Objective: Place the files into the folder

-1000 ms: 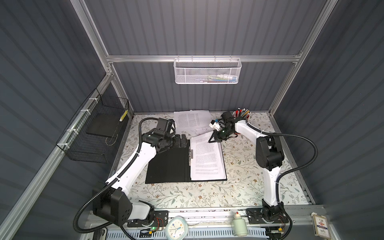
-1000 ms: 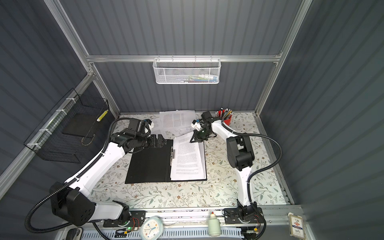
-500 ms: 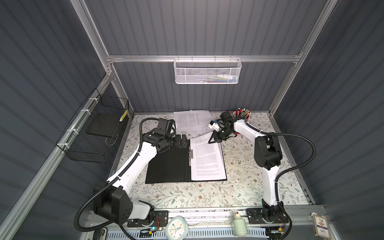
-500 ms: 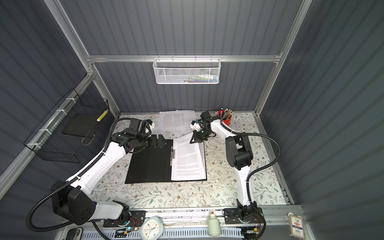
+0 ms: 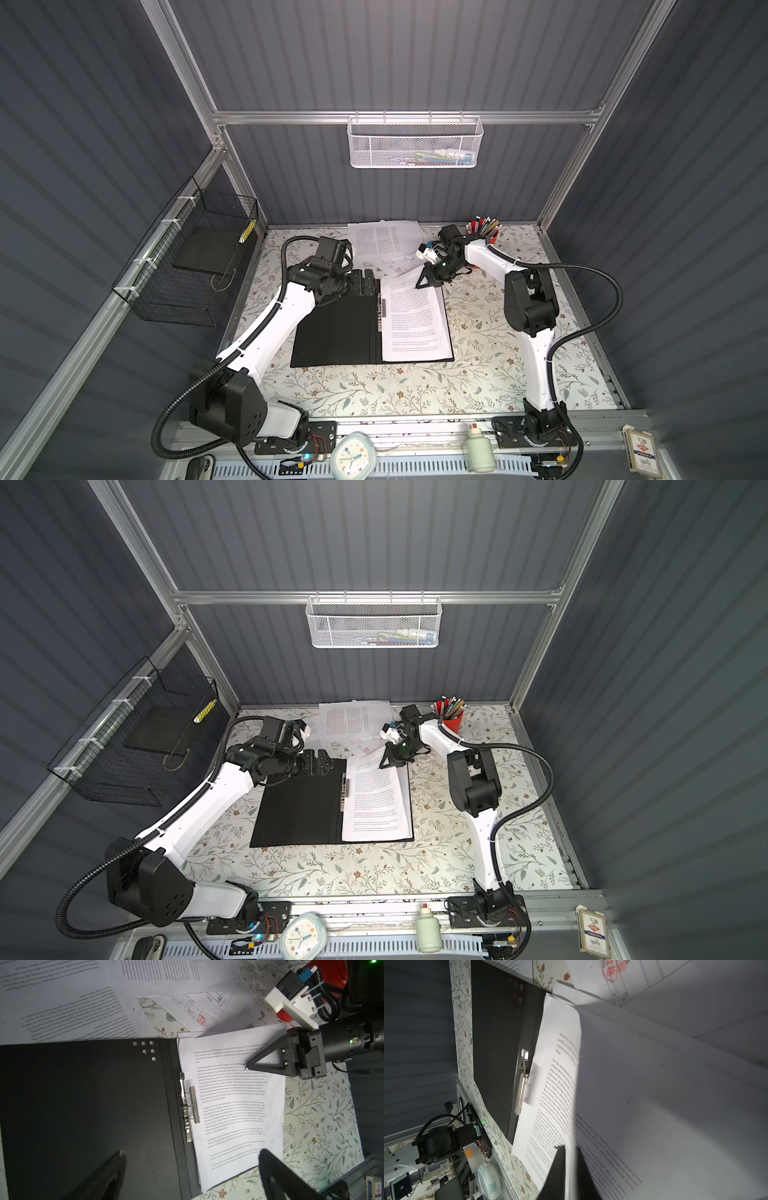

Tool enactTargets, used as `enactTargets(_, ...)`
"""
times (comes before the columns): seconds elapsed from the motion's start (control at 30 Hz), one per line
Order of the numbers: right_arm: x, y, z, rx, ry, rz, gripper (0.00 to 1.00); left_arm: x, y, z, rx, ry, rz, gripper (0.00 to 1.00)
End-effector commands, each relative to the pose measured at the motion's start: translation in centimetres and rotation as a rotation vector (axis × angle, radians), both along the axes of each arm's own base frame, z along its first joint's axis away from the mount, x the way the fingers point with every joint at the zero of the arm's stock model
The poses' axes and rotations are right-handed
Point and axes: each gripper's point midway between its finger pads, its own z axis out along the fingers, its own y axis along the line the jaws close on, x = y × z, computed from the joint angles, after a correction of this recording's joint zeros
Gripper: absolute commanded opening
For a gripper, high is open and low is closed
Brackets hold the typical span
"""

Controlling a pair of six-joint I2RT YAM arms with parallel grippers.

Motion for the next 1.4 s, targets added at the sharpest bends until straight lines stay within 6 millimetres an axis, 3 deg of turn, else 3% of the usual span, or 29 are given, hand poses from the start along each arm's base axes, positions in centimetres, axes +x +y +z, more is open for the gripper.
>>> enactTargets(0.0, -0.3, 0.4, 0.3, 0.014, 0.004, 0.010, 0.17, 0.1, -0.3, -1.1, -0.016, 0.026, -0.011, 1.00)
enactTargets(0.1, 0.0, 0.4, 0.5, 0.014, -0.005, -0.004, 0.28, 0.6, -1.0, -1.7, -0.038, 0.045, -0.025, 1.00)
enactTargets(0.27, 1.3, -0.7, 0.4, -0.049, -0.039, -0.087, 0.61, 2.5, -2.6, -2.9, -0.075, 0.070, -0.041, 1.00)
enactTargets(0.47, 2.8, -4.0, 0.9, -0.123, -0.086, -0.269, 0.81, 5.9, -5.2, -5.8, -0.089, 0.130, -0.062, 1.00)
enactTargets(0.5, 2.8, -4.6, 1.0, -0.132, -0.092, -0.295, 0.83, 6.9, -5.9, -5.0, -0.098, 0.108, -0.070, 1.00)
enactTargets(0.6, 2.6, -6.8, 0.8, -0.168, -0.104, -0.363, 0.90, 8.7, -7.3, -6.3, -0.086, 0.114, -0.082, 1.00)
enactTargets(0.77, 1.3, -8.2, -0.7, -0.182, -0.059, -0.413, 0.92, 11.5, -9.5, -9.2, -0.065, 0.139, -0.103, 1.00)
enactTargets(1.0, -0.7, -8.4, -2.4, -0.163, -0.010, -0.443, 0.91, 13.9, -11.5, -12.8, -0.061, 0.181, -0.140, 1.00)
enactTargets(1.2, -2.3, -8.3, -3.6, -0.148, 0.035, -0.452, 0.90, 14.0, -12.5, -14.6, -0.052, 0.211, -0.167, 1.00)
enactTargets(1.37, -3.8, -7.9, -4.3, -0.127, 0.076, -0.455, 0.90, 12.5, -12.9, -15.5, -0.047, 0.245, -0.187, 1.00)
